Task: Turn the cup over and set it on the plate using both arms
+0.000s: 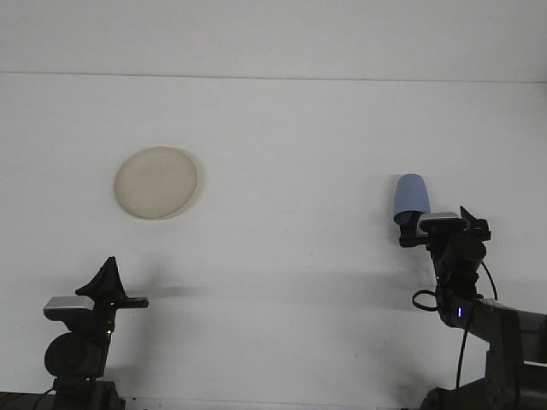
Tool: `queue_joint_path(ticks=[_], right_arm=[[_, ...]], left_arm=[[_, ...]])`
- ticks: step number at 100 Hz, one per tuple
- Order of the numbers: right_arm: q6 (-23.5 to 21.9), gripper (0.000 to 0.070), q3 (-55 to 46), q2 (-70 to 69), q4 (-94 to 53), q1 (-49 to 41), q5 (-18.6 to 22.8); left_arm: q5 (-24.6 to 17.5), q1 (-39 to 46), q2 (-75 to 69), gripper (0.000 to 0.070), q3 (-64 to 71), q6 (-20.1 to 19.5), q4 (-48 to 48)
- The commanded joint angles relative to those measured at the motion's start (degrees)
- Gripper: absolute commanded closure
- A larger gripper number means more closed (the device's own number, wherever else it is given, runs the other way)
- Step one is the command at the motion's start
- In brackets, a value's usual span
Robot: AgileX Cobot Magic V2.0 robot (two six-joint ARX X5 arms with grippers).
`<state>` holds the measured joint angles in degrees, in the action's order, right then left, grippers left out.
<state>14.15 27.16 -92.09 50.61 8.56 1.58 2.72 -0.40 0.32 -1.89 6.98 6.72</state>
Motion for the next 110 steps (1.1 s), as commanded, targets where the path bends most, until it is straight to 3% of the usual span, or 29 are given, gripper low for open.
queue_joint_path(ticks=[1, 25, 53, 68, 87, 110], right_arm=[[-0.07, 0.0008, 2.4, -3.32, 2.67, 0.48, 0.79], [-0.85, 0.0028, 7.61, -9.27, 3.37, 0.68, 1.92], [-1.75, 0.0537, 7.78, -9.38, 3.13, 0.68, 4.85], [-3.87, 0.0691, 7.78, -9.2, 3.34, 0.66, 4.9], [-6.03, 0.0691, 7.78, -7.34, 2.69, 0.61, 4.9], [-13.75, 0.0692, 7.78, 3.26, -5.29, 0.28, 7.82]], left_arm=[[0.02, -0.04, -0.04, 0.0688, 1.09, 0.0, 0.68], [0.02, -0.04, -0.04, 0.0688, 1.09, 0.0, 0.66], [0.02, -0.04, -0.04, 0.0688, 1.09, 0.02, 0.66], [0.02, -0.04, -0.04, 0.0688, 1.09, 0.0, 0.66], [0.02, -0.04, -0.04, 0.0688, 1.09, 0.02, 0.66], [0.02, -0.04, -0.04, 0.0688, 1.09, 0.0, 0.68]])
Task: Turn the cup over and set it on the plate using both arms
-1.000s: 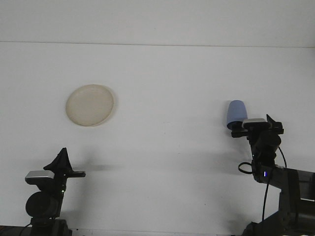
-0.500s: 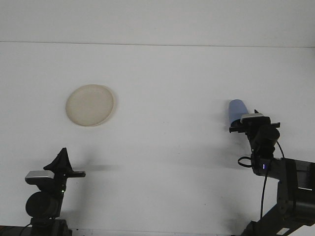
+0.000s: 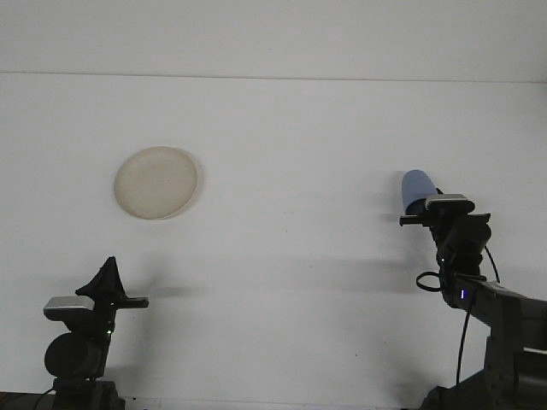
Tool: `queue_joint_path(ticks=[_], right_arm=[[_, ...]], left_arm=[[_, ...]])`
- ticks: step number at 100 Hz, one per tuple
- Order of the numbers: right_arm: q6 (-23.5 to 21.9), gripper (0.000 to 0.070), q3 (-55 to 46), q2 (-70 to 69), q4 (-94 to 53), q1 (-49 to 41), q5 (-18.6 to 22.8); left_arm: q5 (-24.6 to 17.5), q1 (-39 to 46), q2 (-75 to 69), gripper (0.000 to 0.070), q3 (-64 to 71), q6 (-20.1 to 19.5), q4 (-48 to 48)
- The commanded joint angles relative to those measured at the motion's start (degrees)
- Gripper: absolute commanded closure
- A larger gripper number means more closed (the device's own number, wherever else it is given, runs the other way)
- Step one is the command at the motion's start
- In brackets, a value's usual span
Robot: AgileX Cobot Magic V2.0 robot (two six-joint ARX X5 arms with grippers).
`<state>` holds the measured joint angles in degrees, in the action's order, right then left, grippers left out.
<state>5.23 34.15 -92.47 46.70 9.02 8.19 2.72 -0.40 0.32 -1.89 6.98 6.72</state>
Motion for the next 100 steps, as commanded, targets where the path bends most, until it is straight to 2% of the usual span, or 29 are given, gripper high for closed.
queue_joint_path(ticks=[1, 21, 41, 55, 66, 84, 100], right_arm=[[-5.27, 0.0692, 0.79, 4.33, -1.92, -0.2, 1.29], [-12.96, 0.0694, 1.05, 20.5, -16.92, -2.19, 1.81], [-17.03, 0.0695, 5.38, 34.58, -39.63, -5.6, 5.38], [-17.11, 0.0695, 12.66, 38.64, -57.99, -8.74, 6.12], [-16.87, 0.0695, 19.54, 38.69, -71.32, -11.04, 8.59], [-14.53, 0.0696, 28.83, 35.89, -86.36, -15.85, 11.61], [-11.85, 0.0696, 35.5, 30.77, -97.04, -22.88, 11.23]], left_arm=[[0.02, -0.04, -0.04, 0.0688, 1.09, 0.02, 0.68], [0.02, -0.04, -0.04, 0.0688, 1.09, 0.0, 0.66], [0.02, -0.04, -0.04, 0.0688, 1.09, 0.0, 0.68], [0.02, -0.04, -0.04, 0.0688, 1.09, 0.0, 0.68], [0.02, -0.04, -0.04, 0.0688, 1.09, 0.0, 0.68], [0.02, -0.04, -0.04, 0.0688, 1.09, 0.0, 0.68], [0.02, -0.04, -0.04, 0.0688, 1.09, 0.07, 0.68]])
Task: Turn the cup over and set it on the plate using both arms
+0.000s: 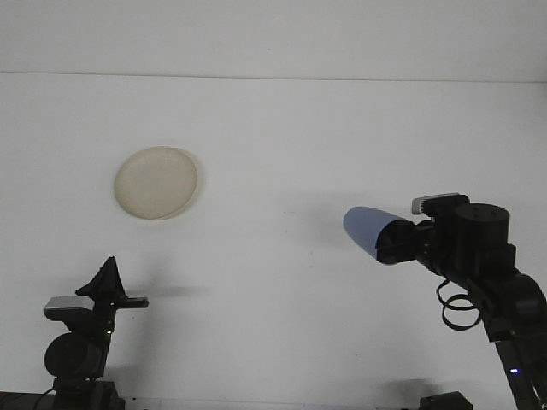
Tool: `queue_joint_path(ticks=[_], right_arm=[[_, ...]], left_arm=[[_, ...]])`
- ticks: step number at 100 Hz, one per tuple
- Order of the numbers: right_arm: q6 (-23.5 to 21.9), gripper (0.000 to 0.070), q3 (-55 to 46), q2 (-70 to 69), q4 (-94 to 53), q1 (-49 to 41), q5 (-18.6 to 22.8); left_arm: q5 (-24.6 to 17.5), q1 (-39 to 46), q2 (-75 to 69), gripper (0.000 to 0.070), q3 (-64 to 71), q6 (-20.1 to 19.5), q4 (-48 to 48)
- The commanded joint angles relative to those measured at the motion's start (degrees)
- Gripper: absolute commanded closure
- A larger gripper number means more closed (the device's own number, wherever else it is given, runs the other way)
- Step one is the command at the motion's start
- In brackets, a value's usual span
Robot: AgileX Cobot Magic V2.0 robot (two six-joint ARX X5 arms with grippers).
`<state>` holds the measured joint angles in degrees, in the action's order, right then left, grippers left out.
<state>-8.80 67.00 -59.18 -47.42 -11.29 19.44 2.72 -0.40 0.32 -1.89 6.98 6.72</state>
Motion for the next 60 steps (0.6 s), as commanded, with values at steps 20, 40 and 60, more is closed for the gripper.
queue_joint_path(ticks=[20, 40, 60], right_arm=[[4.37, 0.0696, 8.76, -11.76, -12.39, -13.9, -4.11], [5.88, 0.0696, 14.75, -21.79, -17.68, -23.45, -11.58], [7.28, 0.0696, 20.57, -31.32, -20.46, -29.59, -17.31]], left_arm=[[0.02, -0.04, -0.04, 0.0688, 1.09, 0.2, 0.68], [0.02, -0.04, -0.04, 0.0688, 1.09, 0.17, 0.63], [0.02, -0.04, -0.04, 0.0688, 1.09, 0.17, 0.63]])
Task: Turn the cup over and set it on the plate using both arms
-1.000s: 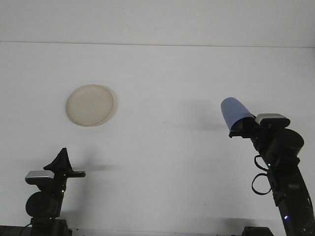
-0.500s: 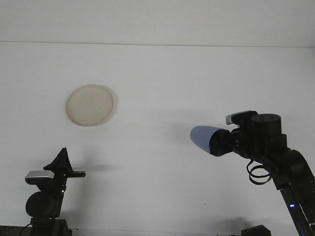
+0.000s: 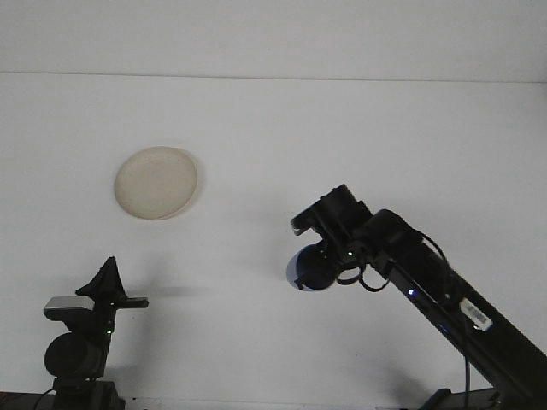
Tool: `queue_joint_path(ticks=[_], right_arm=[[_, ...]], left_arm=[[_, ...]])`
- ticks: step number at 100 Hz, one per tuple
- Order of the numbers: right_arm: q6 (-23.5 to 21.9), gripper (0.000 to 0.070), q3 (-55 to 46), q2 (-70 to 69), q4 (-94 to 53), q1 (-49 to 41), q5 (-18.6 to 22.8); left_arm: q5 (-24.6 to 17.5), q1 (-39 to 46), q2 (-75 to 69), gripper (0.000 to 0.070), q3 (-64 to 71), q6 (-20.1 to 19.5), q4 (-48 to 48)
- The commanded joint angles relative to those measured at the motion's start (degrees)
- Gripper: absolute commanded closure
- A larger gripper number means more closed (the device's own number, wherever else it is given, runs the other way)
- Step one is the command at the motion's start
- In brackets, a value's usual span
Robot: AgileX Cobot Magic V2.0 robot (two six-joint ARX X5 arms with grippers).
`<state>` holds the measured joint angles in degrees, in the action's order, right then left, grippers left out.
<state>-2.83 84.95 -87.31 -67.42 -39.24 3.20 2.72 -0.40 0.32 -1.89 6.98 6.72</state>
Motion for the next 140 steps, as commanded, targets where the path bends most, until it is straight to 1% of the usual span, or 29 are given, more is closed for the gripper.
queue_joint_path(ticks=[1, 25, 35, 61, 140], right_arm=[[1.4, 0.0696, 2.89, -3.61, -0.57, -1.86, -1.22], [3.1, 0.0696, 8.09, -12.68, -2.95, -5.7, -2.36], [3.82, 0.0696, 8.63, -15.19, -3.08, -6.84, -3.43], [4.39, 0.0696, 8.63, -19.67, -2.64, -7.45, -3.45], [4.37, 0.0696, 8.61, -20.87, -1.92, -7.67, -2.56]], left_arm=[[0.02, -0.04, -0.04, 0.0688, 1.09, 0.17, 0.66], [0.02, -0.04, -0.04, 0.0688, 1.09, 0.17, 0.66], [0.02, -0.04, -0.04, 0.0688, 1.09, 0.17, 0.66], [0.02, -0.04, -0.04, 0.0688, 1.09, 0.17, 0.66], [0.02, -0.04, -0.04, 0.0688, 1.09, 0.17, 0.66]])
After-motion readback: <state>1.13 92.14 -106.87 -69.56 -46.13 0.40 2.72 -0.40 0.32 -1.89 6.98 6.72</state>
